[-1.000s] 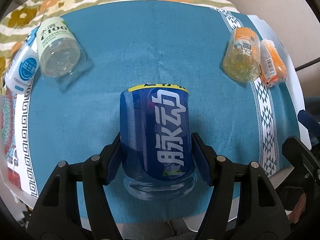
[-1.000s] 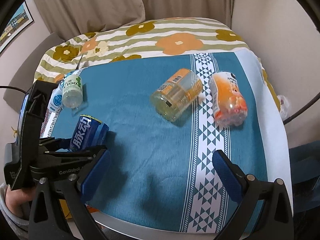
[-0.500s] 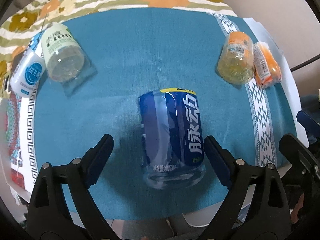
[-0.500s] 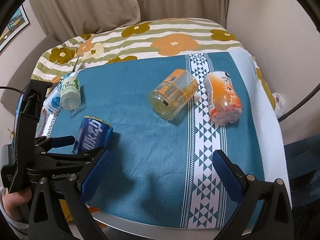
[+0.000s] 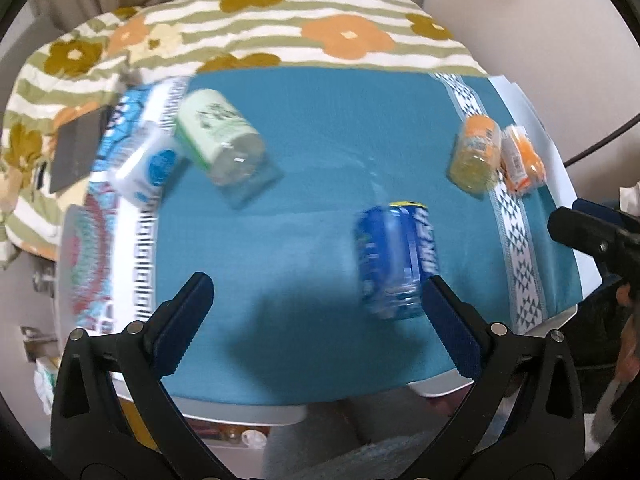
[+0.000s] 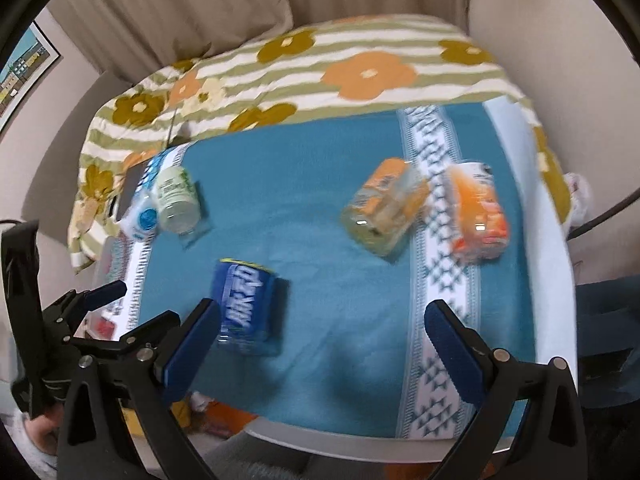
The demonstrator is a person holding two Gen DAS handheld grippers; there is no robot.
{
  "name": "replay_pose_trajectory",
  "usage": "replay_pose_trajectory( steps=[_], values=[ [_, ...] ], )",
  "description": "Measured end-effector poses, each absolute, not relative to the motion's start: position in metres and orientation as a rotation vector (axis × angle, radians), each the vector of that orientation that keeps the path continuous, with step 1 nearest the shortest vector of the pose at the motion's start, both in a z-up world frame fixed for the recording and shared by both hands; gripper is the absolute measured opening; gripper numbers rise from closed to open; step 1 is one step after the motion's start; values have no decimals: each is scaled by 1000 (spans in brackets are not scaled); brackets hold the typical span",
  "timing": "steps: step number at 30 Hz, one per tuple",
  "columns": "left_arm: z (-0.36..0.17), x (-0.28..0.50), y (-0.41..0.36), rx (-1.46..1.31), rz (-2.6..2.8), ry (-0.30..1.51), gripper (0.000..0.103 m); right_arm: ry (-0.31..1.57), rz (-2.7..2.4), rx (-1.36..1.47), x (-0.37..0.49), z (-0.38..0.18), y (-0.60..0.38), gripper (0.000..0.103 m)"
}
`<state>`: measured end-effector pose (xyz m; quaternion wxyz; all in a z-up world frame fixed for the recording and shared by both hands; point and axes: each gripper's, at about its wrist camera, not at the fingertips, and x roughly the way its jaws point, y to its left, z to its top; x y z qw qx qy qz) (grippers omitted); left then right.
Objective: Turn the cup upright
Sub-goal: 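Grasp the blue cup with the right gripper, rim up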
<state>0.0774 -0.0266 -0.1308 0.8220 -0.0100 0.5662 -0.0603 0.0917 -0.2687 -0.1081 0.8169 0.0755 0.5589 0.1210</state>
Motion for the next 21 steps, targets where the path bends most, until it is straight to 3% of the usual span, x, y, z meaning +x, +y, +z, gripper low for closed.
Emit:
replay_pose_trajectory(
  steps=[9, 18, 21],
  values=[
    [-136, 75, 33, -44, -97, 1193, 103, 1454, 377, 234, 132, -138, -219, 102],
    [-178, 84, 82, -187, -88, 1284, 103, 1683, 395, 254, 171, -188, -181, 101],
    [-189, 91, 91, -208, -91, 1297, 103, 1731, 378, 288, 178, -203, -181, 92]
  ],
)
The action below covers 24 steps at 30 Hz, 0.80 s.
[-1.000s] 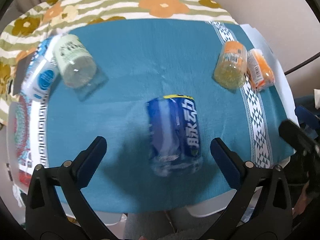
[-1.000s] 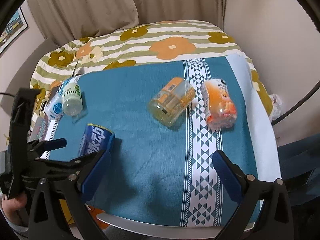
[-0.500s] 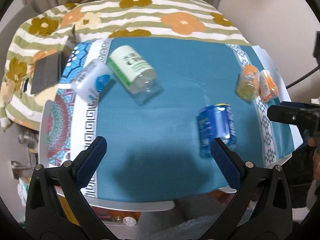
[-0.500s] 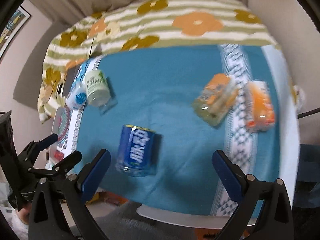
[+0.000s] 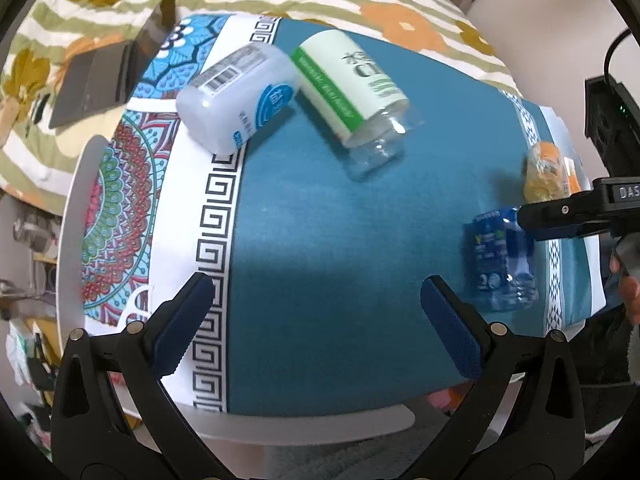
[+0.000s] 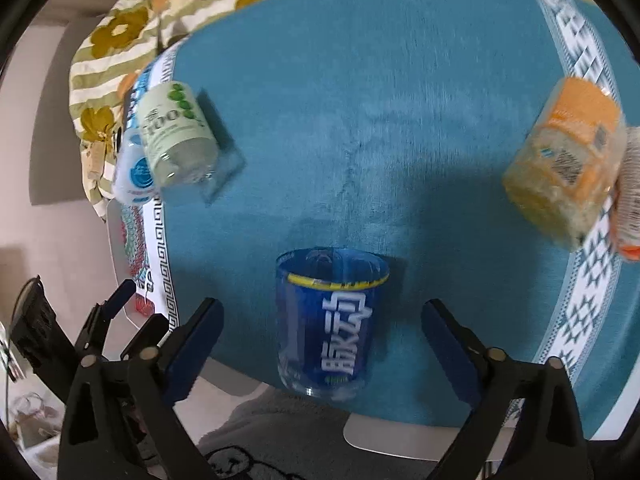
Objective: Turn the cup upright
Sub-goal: 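Grasp the blue cup with the right gripper, rim up, then lower the blue cup upright onto the cloth and open the right gripper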
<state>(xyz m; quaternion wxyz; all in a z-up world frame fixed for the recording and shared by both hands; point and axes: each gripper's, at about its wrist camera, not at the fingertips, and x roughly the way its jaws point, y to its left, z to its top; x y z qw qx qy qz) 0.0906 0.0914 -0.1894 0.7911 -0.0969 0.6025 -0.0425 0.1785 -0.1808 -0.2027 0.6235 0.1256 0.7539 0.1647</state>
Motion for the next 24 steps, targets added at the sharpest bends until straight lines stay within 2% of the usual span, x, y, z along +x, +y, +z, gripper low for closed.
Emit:
replay_pose_trajectory(
  steps=[1, 5, 7, 11, 14, 24],
  values=[
    [-192, 93, 93, -210, -94, 1298, 103, 1743, 372, 303, 180, -207, -182, 87],
    [-201, 99, 93, -215, -104, 1314, 103, 1775, 358, 348, 186, -215, -187, 84],
    [-203, 102, 92, -219, -114, 1321, 103, 1787, 361, 362, 187, -218, -187, 77],
    [-206, 106, 87, -214, -136, 1332, 103, 1806, 366, 381, 186, -221, -186, 73],
    [-206, 109, 83, -215, -148, 1331, 103, 1810, 373, 386, 185, -223, -187, 60],
    [-190, 108, 82, -202, -156, 1309, 103, 1687, 390, 407, 177, -200, -192, 58]
  ],
)
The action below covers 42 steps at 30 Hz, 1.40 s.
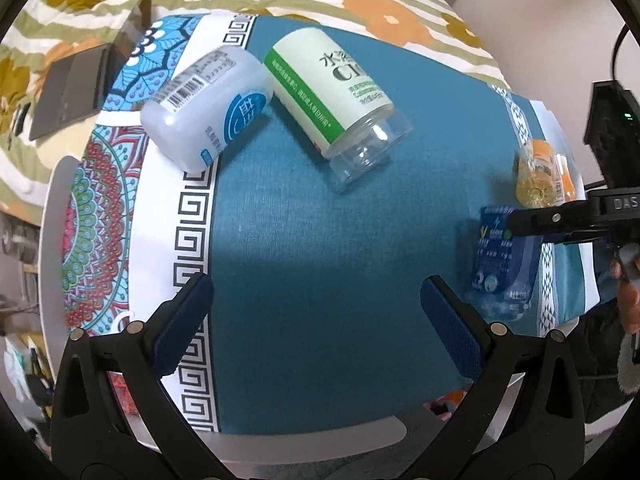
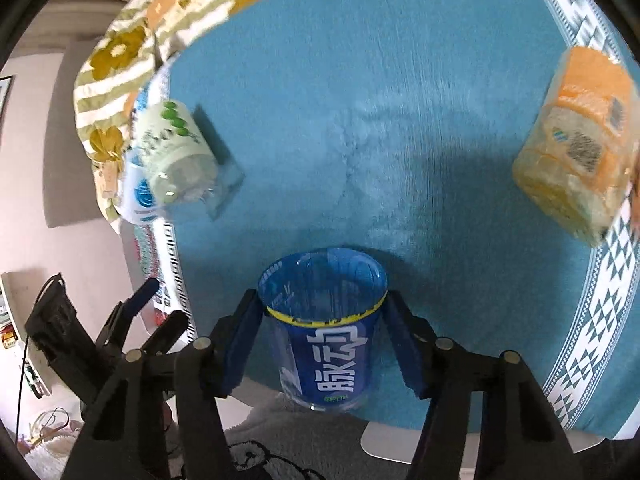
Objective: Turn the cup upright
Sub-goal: 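Lower the blue cup upright onto the cloth and open the right gripper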
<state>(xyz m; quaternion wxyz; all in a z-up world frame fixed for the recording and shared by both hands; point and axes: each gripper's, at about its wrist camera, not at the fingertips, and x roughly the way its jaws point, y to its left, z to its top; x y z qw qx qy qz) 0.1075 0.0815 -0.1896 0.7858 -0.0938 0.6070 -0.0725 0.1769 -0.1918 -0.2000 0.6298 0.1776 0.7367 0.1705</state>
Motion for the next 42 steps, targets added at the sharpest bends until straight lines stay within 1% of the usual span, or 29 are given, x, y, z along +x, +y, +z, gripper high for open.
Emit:
replay_pose_trajectory(
  steps=[3, 7, 9, 12, 17, 26, 42],
  values=[
    [-181, 106, 81, -198, -151, 1294, 103, 1561, 390, 400, 170, -176, -195, 58],
    [-171, 104, 83, -203, -136, 1268, 103, 1295, 354, 427, 151, -149, -201, 58],
    [-167, 104, 83, -198, -132, 1255, 103, 1167, 300, 418, 139, -147, -202, 58],
    [-163, 102, 84, -174, -124, 1232, 103, 1027, 234, 369, 129, -150, -200, 58],
    [-164, 101, 80, -139, -116, 1214, 103, 873, 198, 234, 116, -155, -190, 58],
    [-170, 90, 77, -125, -95, 1215, 103, 774, 205, 92, 94, -166, -177, 58],
    [-161, 69, 73, -142, -81, 1196, 103, 781, 215, 27, 70, -172, -169, 58]
  ],
)
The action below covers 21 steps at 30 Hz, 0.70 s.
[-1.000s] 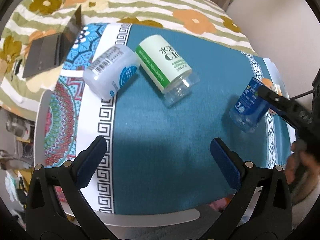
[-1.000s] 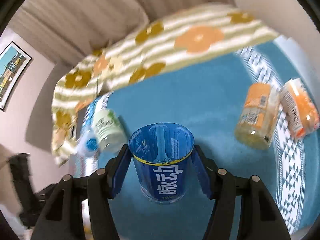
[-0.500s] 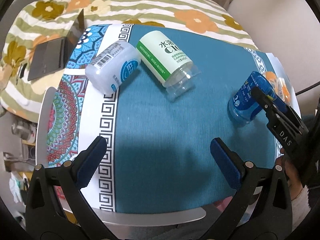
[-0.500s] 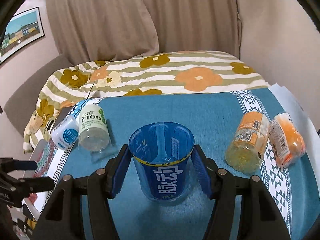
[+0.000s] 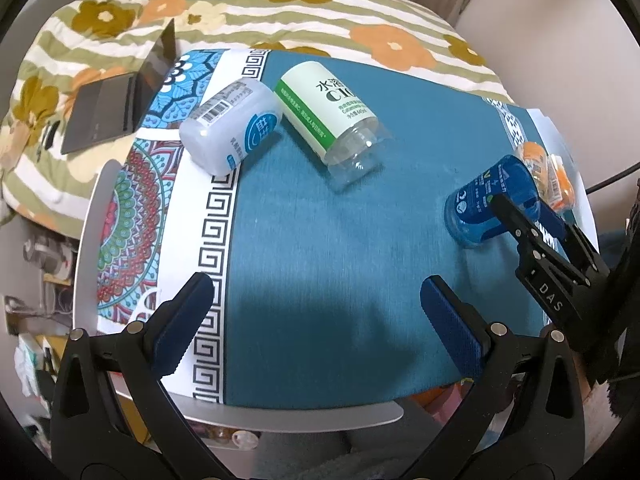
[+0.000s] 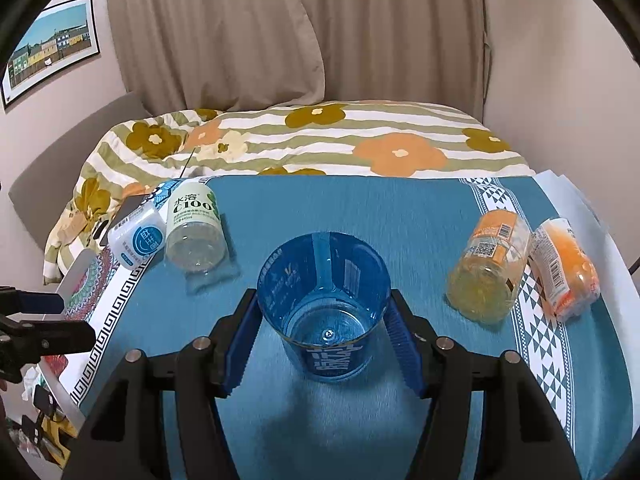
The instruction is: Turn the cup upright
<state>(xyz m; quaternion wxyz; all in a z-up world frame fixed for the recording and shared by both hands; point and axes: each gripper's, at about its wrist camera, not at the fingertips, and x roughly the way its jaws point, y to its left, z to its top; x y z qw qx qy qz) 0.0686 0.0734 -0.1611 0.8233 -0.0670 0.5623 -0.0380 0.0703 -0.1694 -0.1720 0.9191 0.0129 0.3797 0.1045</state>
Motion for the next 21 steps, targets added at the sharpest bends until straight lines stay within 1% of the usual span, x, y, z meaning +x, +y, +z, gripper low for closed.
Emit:
replay_pose_trajectory(
  steps=[5, 7, 8, 10, 11, 13, 14, 15, 16, 21],
  values=[
    [-158, 58, 74, -143, -67, 1193, 103, 781, 213, 28, 69, -172, -169, 59],
    [-154, 53, 74, -138, -55, 1185, 103, 784, 205, 33, 69, -172, -170, 61],
    [-152, 51, 74, -136, -49, 1181, 103, 784, 196, 38, 68, -171, -171, 64],
    [-143, 45, 76, -133, -36, 1165, 103, 775, 188, 46, 64, -166, -173, 76],
    [-138, 41, 75, -133, -29, 1153, 103, 768, 189, 52, 62, -162, -175, 78],
    [-124, 34, 75, -138, -22, 1125, 103, 747, 194, 56, 55, -150, -179, 88],
    [-118, 31, 74, -140, -22, 1113, 103, 736, 201, 55, 51, -142, -182, 92],
    [-112, 29, 73, -138, -18, 1099, 103, 733, 207, 56, 49, -136, -184, 98],
    [-104, 26, 70, -131, -13, 1081, 103, 736, 212, 56, 46, -129, -186, 102],
    [-68, 16, 55, -134, -34, 995, 103, 764, 186, 40, 25, -90, -204, 102]
  ],
)
